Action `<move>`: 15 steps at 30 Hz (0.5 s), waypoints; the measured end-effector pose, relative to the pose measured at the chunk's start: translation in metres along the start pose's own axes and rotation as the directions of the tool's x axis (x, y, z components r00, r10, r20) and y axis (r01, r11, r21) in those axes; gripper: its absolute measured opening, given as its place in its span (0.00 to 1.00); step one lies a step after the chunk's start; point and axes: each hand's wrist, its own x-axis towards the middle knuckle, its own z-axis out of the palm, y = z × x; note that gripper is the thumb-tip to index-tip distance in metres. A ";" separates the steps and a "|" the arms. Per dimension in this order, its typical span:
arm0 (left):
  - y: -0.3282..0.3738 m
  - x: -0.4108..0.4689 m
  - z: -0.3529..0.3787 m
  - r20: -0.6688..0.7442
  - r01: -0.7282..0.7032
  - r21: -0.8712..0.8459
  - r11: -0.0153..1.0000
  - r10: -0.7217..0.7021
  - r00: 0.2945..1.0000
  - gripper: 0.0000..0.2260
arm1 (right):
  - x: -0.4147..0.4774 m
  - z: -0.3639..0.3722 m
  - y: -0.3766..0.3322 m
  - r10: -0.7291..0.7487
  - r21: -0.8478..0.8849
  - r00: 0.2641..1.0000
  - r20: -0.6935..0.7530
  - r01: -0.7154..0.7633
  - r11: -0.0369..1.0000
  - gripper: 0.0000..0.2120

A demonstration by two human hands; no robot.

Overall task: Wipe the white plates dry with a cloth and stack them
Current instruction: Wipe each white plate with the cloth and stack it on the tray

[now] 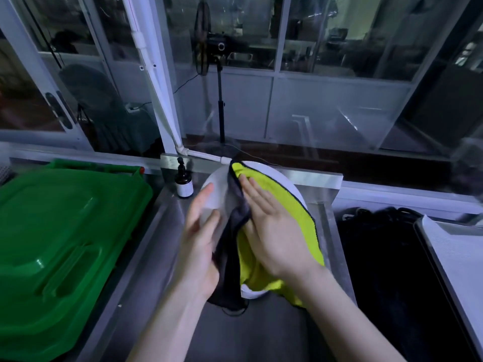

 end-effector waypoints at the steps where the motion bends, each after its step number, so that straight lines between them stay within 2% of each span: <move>1: 0.002 0.002 -0.002 -0.040 -0.013 0.025 1.000 0.014 0.999 0.21 | 0.003 -0.002 0.008 0.043 -0.029 0.999 0.006 -0.043 0.999 0.26; 4: 0.011 0.010 -0.015 -0.104 -0.034 0.027 0.999 0.037 0.994 0.19 | -0.013 -0.004 0.024 0.115 -0.027 0.993 -0.007 -0.115 0.993 0.27; 6: 0.014 0.012 -0.020 -0.086 -0.052 0.046 0.998 0.056 0.995 0.19 | -0.035 0.001 0.019 0.031 0.024 0.999 -0.005 -0.031 0.999 0.30; 8: 0.011 0.011 -0.019 -0.051 -0.062 0.053 0.997 0.065 0.997 0.19 | -0.051 0.013 0.008 -0.119 0.033 0.993 0.016 0.118 0.992 0.28; 10: 0.006 0.007 -0.012 -0.001 -0.054 0.055 0.997 0.054 0.999 0.19 | -0.046 0.020 0.002 -0.183 0.023 0.983 0.012 0.183 0.983 0.26; 15: 0.008 0.003 -0.002 0.031 -0.038 0.092 0.995 0.035 0.999 0.20 | 0.004 0.002 0.016 0.042 -0.001 0.998 -0.042 -0.042 0.999 0.30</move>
